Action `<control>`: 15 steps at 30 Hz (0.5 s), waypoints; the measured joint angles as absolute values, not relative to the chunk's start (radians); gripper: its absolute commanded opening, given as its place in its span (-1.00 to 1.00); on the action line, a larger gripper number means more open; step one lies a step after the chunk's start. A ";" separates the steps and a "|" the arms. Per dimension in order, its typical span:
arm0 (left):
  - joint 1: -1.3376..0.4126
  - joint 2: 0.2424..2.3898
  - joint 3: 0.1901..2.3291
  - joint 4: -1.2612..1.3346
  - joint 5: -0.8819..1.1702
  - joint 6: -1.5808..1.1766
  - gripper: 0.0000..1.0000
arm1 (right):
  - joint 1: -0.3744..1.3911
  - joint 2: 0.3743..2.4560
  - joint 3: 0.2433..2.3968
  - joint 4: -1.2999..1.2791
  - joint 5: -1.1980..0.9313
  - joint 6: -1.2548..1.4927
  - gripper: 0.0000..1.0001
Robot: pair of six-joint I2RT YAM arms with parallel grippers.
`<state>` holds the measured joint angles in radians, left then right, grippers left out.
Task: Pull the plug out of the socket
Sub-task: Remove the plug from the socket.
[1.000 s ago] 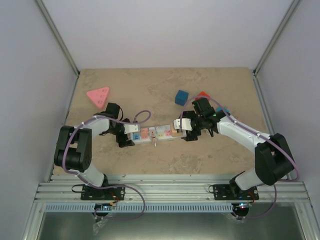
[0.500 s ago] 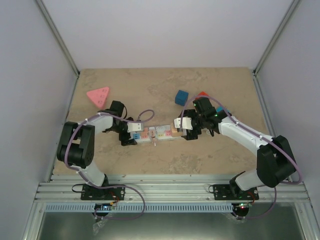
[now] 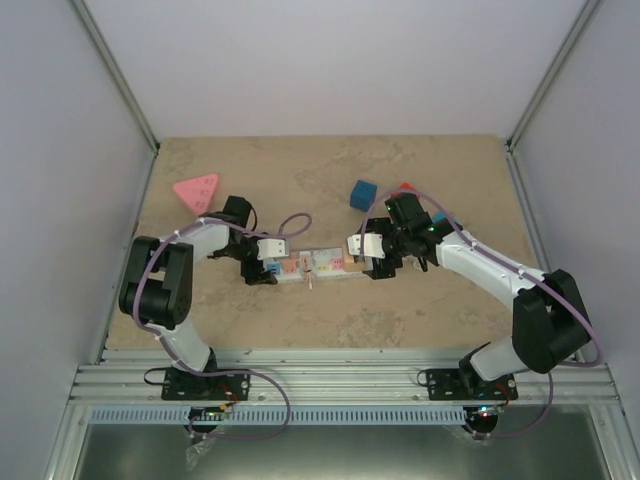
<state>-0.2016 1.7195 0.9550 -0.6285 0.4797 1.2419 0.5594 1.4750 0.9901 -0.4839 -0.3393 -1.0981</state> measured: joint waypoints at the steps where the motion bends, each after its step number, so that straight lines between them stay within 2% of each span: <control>1: -0.202 1.720 0.955 -0.628 0.481 1.240 -0.27 | 0.559 1.475 0.990 -0.484 -0.339 -1.098 0.95; 4: -0.202 1.720 0.955 -0.627 0.481 1.236 -0.47 | 0.559 1.480 0.994 -0.488 -0.335 -1.099 0.95; 8: -0.203 1.719 0.953 -0.619 0.480 1.219 -0.47 | 0.559 1.493 1.008 -0.500 -0.332 -1.099 0.95; 12: -0.207 1.702 0.928 -0.587 0.477 1.207 -0.67 | 0.562 1.513 1.028 -0.511 -0.325 -1.099 0.95; 15: -0.210 1.674 0.894 -0.550 0.471 1.181 -0.70 | 0.565 1.519 1.033 -0.511 -0.318 -1.099 0.95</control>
